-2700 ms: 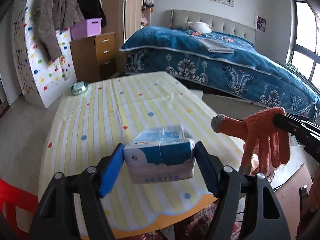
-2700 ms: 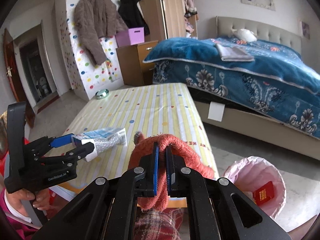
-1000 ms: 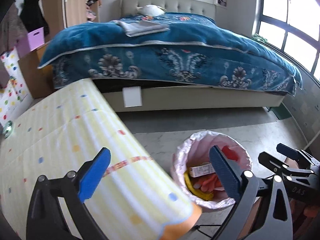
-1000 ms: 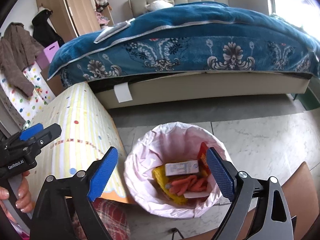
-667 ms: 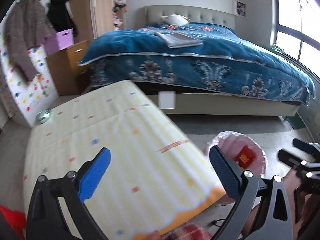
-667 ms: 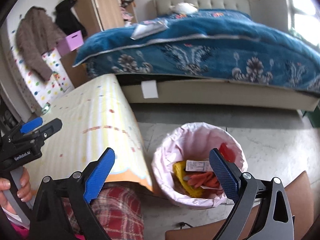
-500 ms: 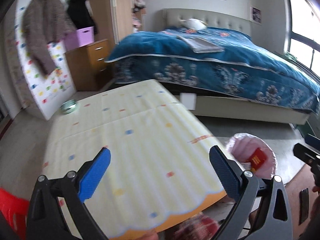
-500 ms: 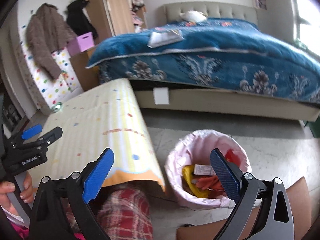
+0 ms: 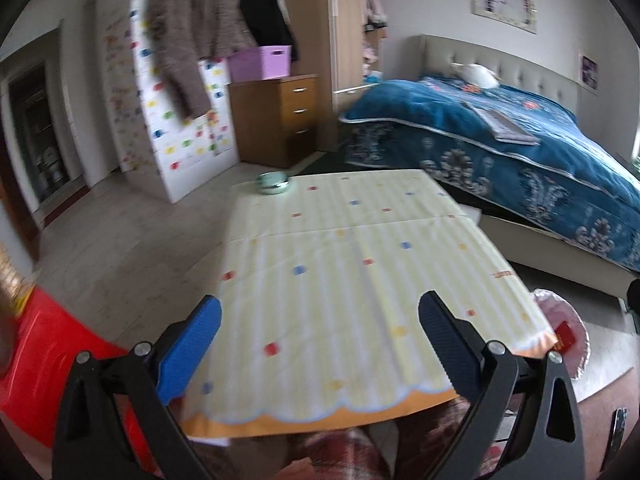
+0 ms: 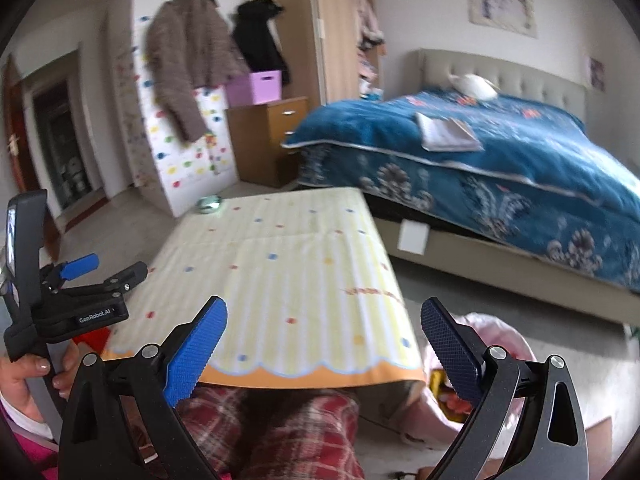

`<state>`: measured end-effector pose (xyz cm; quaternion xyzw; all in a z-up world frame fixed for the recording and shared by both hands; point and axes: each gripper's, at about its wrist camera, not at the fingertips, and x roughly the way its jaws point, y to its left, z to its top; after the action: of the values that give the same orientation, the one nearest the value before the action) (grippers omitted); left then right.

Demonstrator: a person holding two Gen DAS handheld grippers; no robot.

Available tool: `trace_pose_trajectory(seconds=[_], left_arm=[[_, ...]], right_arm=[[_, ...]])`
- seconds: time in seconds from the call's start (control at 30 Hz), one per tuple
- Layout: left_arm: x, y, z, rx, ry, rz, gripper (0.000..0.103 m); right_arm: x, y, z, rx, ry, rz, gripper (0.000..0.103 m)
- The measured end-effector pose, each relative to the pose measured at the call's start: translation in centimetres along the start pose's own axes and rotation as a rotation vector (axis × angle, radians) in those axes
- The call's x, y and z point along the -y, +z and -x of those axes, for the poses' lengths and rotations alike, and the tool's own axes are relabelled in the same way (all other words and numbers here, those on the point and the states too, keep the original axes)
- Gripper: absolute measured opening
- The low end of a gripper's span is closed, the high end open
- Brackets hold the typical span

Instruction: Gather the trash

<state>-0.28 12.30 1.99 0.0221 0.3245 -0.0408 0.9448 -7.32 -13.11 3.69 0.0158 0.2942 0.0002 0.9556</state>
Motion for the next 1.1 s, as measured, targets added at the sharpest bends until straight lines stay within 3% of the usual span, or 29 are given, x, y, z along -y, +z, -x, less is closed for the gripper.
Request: trace_pose_trajectory(seconds=[0.17, 0.33, 1.1], left_arm=[[-3.3, -0.8, 0.8, -0.010, 0.061, 0.049, 0.096], [-4.0, -0.9, 0.8, -0.017, 0.081, 0.060, 0.096], [-3.4, -1.3, -0.5, -0.056, 0.086, 0.048, 0.096]], right_arm=[[-2.7, 0.9, 0.0, 0.007, 0.037, 0.046, 0.096], [-4.4, 1.3, 0.1, 0.012, 0.048, 0.061, 0.096], [-3.5, 0.4, -1.1, -0.035, 0.063, 0.043, 0.096]])
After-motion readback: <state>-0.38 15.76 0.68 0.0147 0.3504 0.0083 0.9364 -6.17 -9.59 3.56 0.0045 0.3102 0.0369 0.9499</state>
